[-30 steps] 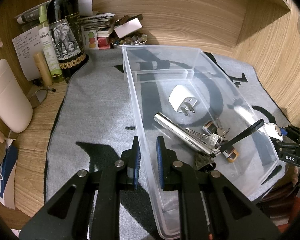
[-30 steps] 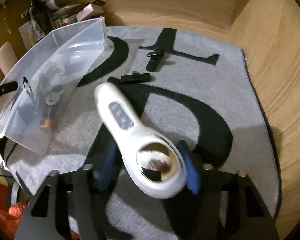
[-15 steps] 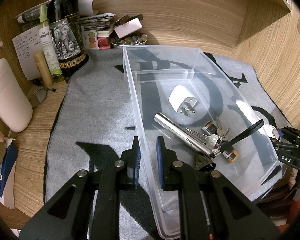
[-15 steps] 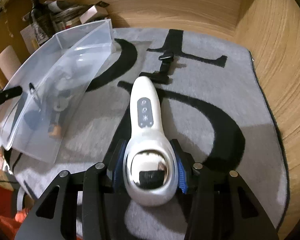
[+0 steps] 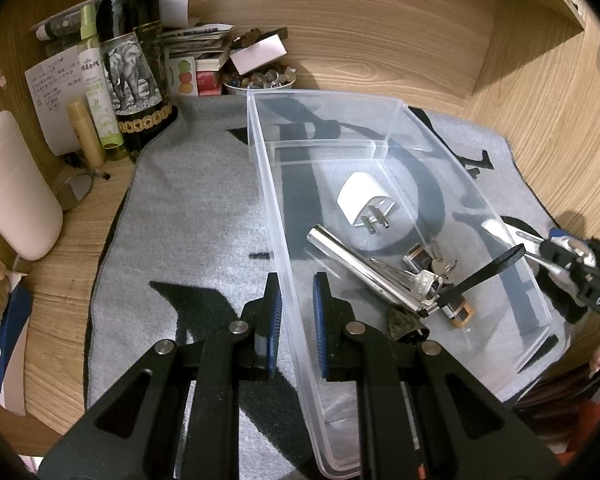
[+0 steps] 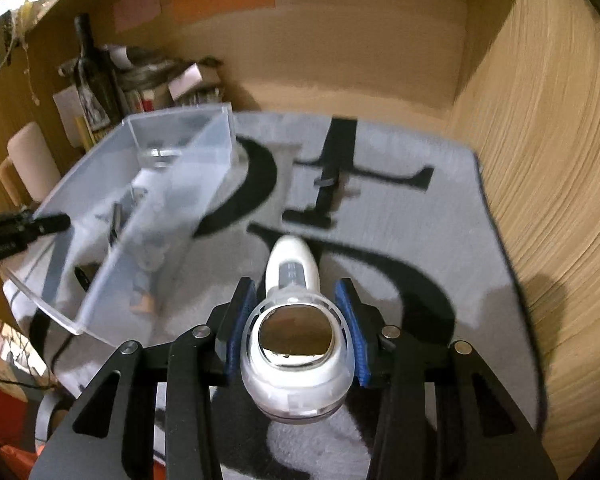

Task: Organize rigid objects
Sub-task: 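Lift the white massager into the clear box and release it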

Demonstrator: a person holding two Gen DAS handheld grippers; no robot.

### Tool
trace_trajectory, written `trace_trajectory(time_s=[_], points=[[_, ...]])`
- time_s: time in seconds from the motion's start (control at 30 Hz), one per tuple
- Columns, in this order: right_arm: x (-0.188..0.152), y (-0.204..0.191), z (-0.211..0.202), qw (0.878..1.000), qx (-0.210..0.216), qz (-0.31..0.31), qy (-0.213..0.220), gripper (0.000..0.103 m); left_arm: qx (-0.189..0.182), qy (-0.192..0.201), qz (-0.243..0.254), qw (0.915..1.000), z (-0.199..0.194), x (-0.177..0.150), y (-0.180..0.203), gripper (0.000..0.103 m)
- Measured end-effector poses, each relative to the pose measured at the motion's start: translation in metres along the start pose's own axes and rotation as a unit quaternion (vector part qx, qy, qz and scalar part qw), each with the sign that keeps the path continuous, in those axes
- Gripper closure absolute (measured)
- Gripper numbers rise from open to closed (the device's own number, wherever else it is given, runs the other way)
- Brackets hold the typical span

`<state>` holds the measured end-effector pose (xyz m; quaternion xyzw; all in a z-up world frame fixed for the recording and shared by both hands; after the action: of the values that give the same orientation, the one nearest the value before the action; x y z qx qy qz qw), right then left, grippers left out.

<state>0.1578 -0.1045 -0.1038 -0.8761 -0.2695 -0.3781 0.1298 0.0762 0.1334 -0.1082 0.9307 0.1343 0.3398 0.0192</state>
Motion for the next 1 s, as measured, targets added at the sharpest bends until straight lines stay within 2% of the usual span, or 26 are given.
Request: trace_trajectory(time_s=[0.3, 0.67, 0.83, 1.0], points=[[0.039, -0.008, -0.027, 0.998, -0.003, -0.007, 0.058, 0.065, 0.001, 0.0, 0.001, 1.0, 0.0, 0.001, 0.001, 0.09], [0.101, -0.039, -0.057, 0.99, 0.007, -0.046, 0.133, 0.065, 0.0, 0.0, 0.001, 1.0, 0.0, 0.001, 0.003, 0.09], [0.13, -0.072, -0.069, 0.982, 0.037, -0.077, 0.166, 0.065, 0.0, 0.0, 0.0, 1.0, 0.0, 0.001, 0.004, 0.09], [0.136, -0.115, -0.056, 0.978, 0.085, -0.109, 0.158, 0.065, -0.002, -0.001, -0.004, 1.0, 0.001, 0.001, 0.003, 0.09]])
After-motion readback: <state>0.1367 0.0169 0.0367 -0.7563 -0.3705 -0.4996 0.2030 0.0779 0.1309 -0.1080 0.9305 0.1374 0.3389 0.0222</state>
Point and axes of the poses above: each gripper's, at about its wrist camera, not at the fingertips, and z roughly the way its jaws point, y to its right, x to its top, the point moved 10 cm from there along z, roughly the way its jaws point, and after that the axes turned 2 degrees about -z, right-handed, at the moved point
